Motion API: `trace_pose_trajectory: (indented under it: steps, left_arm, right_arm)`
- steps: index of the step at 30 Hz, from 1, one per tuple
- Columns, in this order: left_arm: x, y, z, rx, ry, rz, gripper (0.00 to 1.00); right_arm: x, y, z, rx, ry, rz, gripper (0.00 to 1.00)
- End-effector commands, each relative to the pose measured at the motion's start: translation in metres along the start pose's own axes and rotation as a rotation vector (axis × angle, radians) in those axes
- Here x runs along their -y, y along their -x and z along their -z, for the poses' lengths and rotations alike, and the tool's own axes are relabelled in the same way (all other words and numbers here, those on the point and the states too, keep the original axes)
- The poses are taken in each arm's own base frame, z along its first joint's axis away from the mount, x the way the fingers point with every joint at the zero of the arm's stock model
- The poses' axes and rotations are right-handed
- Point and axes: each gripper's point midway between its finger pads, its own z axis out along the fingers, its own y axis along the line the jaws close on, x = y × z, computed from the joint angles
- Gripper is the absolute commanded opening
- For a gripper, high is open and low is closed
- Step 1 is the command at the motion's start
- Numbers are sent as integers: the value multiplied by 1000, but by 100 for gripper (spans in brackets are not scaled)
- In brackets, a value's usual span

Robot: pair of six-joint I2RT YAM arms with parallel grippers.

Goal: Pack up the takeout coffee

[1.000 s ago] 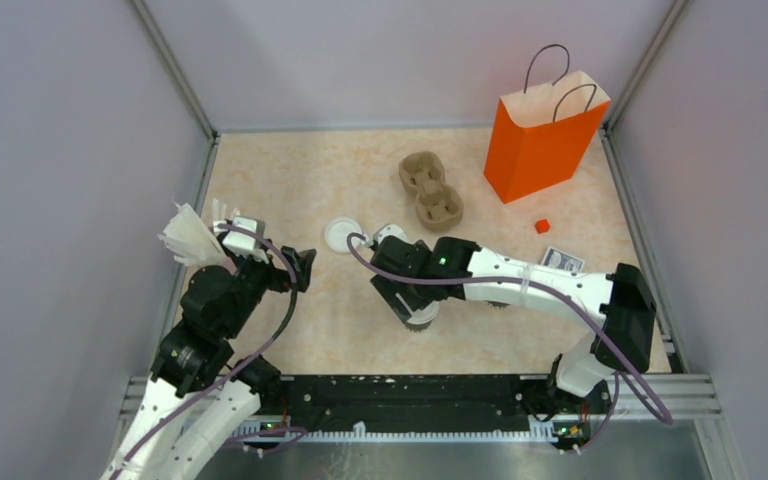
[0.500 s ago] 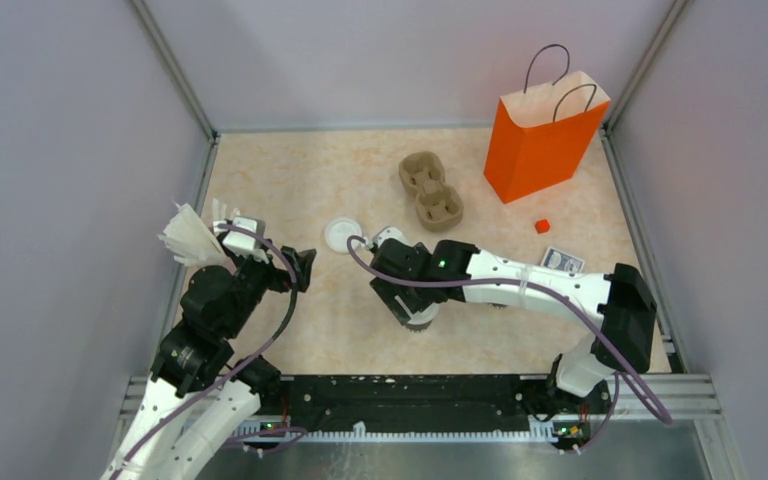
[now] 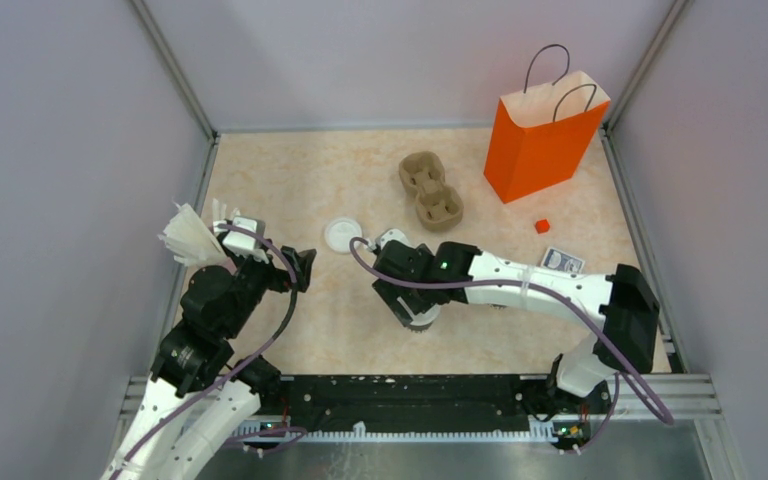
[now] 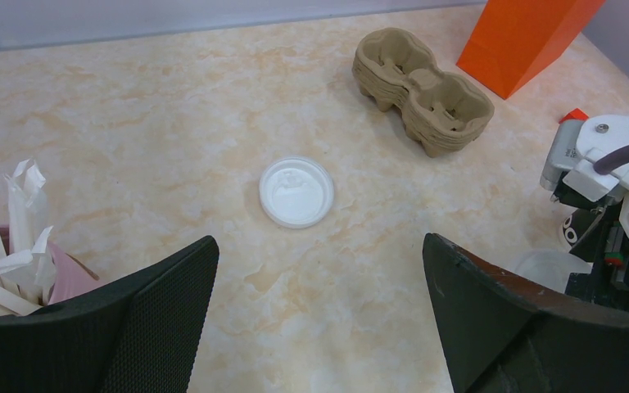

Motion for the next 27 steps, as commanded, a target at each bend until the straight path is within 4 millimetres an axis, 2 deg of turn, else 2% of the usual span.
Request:
trace_pose_trajectory:
  steps: [1,8,17,20,23,27]
  left_arm:
    - [-2,8,0,39,11,-7,99]
    - [-2,8,1,40,5,-10,99]
    - [-13,9,1,40,72,2,99]
    - [-16,9,3,43,95,19,99]
    - [1,8,0,36,-3,12,99]
    - [41,7,-1,-18,-212,51,97]
  right_arm:
    - [5,6,11,47,5,-18,79]
    - [6,8,13,69,11,-30,83]
    - [1,21,37,151,88,-48,88]
    - [6,22,46,176,94,-64,88]
    - [17,26,55,223,125,-105,85]
    - [36,30,62,304,223,-208,77]
